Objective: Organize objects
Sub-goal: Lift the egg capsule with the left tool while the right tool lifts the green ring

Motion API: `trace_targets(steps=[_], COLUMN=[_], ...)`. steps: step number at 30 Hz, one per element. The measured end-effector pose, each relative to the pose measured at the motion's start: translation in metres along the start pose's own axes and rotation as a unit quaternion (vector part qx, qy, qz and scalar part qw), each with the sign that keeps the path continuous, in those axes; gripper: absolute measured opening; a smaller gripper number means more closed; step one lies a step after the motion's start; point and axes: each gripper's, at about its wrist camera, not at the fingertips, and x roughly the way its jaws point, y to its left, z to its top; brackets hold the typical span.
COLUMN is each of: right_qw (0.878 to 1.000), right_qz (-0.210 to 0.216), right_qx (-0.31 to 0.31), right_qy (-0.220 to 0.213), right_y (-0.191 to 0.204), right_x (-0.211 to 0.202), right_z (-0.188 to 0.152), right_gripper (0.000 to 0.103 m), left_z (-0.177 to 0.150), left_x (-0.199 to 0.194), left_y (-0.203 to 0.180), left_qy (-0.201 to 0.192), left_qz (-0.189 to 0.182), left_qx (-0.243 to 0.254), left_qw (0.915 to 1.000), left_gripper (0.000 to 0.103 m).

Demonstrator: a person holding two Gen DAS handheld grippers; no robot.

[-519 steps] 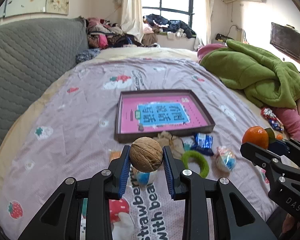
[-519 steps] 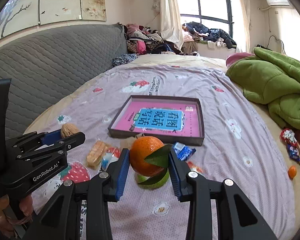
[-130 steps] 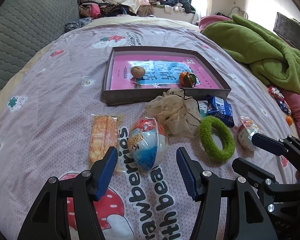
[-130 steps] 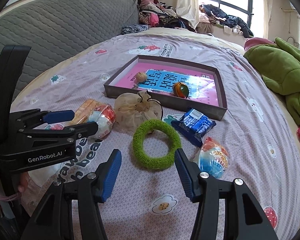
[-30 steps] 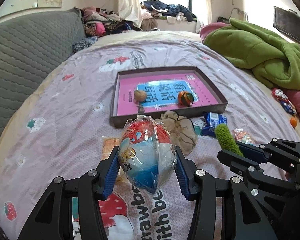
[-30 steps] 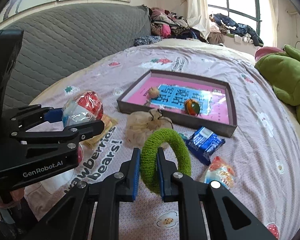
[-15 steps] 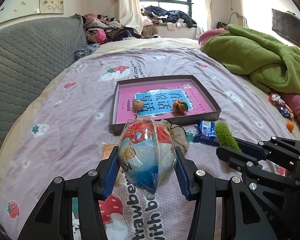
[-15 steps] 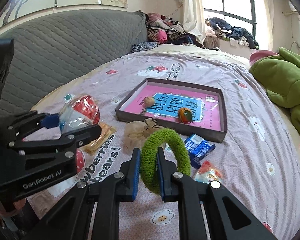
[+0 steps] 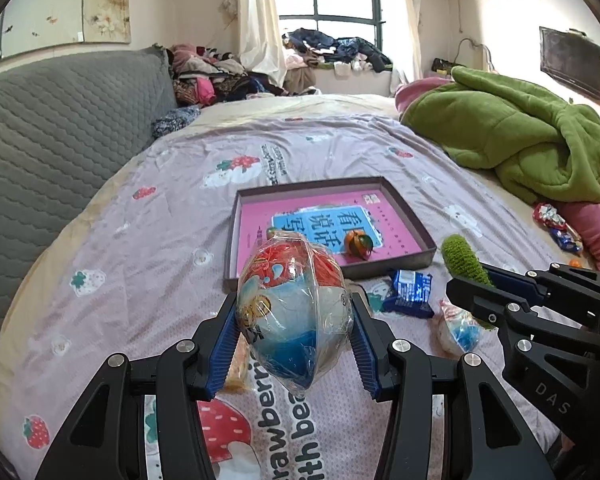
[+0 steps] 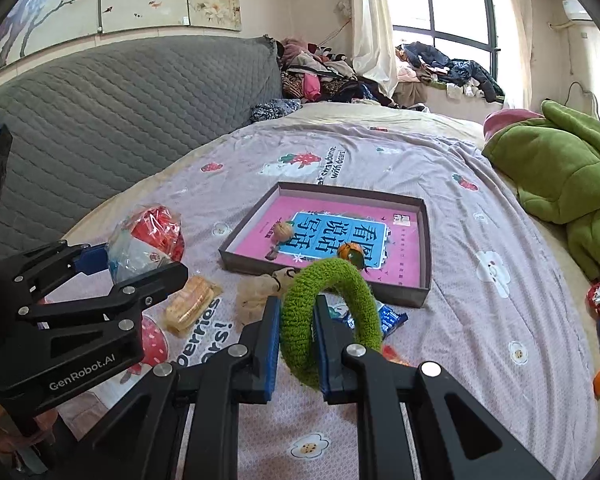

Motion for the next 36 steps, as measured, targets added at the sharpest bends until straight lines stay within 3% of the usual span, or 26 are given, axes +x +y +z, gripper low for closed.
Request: trace_targets(steps=[19, 36], right_qw=[0.999, 0.998], right_qz=[0.017, 0.008], right_qx=[-0.02, -0.027], right_qy=[-0.047, -0.058], right_y=[0.0, -0.008], right_x=[-0.02, -0.015], right_z=[0.054, 0.071], right_gripper=[0.016, 0.016], left_z=[0.035, 0.052], left_x=[-0.006, 0.015], left_y=[0.01, 0.015], left_qy=[-0.022, -0.017], left_qz=[0.012, 0.012], left_qx=[-0.006, -0.023], left_qw=[0.9997, 0.9995], left_gripper=[0.053, 0.053])
